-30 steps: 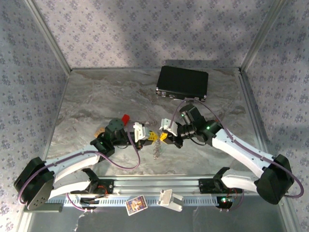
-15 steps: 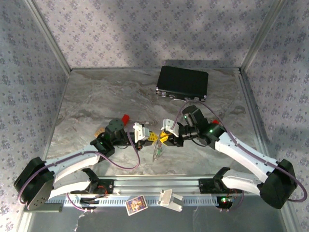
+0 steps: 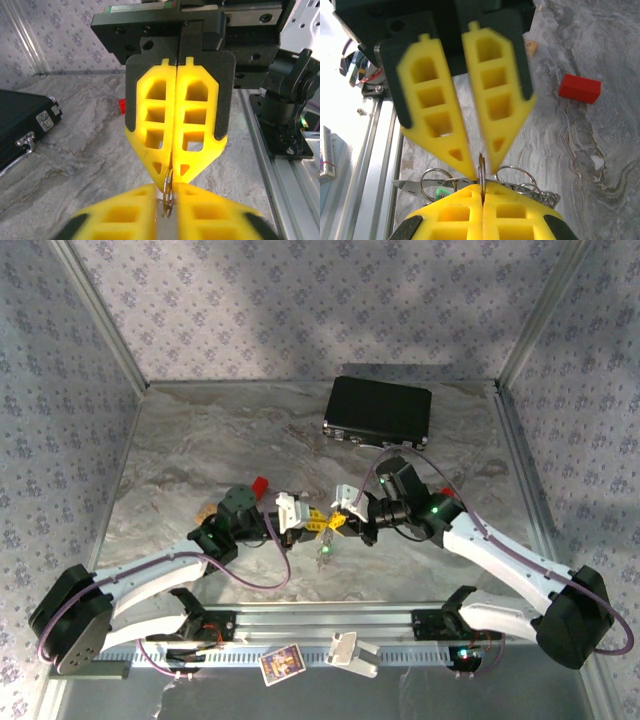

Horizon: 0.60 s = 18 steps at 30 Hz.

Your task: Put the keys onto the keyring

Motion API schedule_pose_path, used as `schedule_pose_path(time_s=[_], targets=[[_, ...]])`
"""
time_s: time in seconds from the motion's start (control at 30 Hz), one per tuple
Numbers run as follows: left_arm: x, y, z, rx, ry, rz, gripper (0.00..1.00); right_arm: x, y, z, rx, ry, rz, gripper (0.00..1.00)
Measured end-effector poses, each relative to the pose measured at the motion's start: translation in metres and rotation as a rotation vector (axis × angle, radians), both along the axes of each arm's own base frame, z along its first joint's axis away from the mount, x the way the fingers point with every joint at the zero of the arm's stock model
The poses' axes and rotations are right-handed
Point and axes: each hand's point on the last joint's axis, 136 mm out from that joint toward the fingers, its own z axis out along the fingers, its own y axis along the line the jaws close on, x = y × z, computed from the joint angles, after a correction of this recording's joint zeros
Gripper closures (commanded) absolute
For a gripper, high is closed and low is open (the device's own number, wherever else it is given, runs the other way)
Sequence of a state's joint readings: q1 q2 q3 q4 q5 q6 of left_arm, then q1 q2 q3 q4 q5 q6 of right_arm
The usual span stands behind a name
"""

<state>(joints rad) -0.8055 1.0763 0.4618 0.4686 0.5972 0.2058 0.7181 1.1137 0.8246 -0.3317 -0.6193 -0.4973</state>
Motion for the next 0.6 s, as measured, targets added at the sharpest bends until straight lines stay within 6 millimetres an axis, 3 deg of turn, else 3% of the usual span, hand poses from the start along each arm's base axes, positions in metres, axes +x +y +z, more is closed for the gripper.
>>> schedule_pose_path(time_s=[0.13, 0.33, 0.4, 0.5, 0.6], targets=[[0.0016, 0.003, -0.0088, 0.062, 0.012, 0.014, 0.71, 0.0005, -0.0028, -0.0026, -0.067, -0.01, 0.004, 1.0], [0.0034, 0.0026, -0.0047, 0.113, -0.003, 0.006, 0.74, 0.002, -0.0006, 0.0049, -0.149, -0.056, 0.033, 1.0], [0.0033, 0.0028, -0.0048, 0.122, -0.006, 0.004, 0.77, 0.0012, 0.0003, 0.004, -0.182, -0.066, 0.046, 1.0], [0.002, 0.0033, -0.007, 0.134, -0.008, -0.004, 0.89, -0.0009, 0.0011, 0.001, -0.219, -0.074, 0.064, 1.0], [-0.001, 0.0033, -0.0091, 0.142, -0.008, -0.02, 0.92, -0.0008, 0.0016, -0.0001, -0.24, -0.083, 0.072, 1.0]])
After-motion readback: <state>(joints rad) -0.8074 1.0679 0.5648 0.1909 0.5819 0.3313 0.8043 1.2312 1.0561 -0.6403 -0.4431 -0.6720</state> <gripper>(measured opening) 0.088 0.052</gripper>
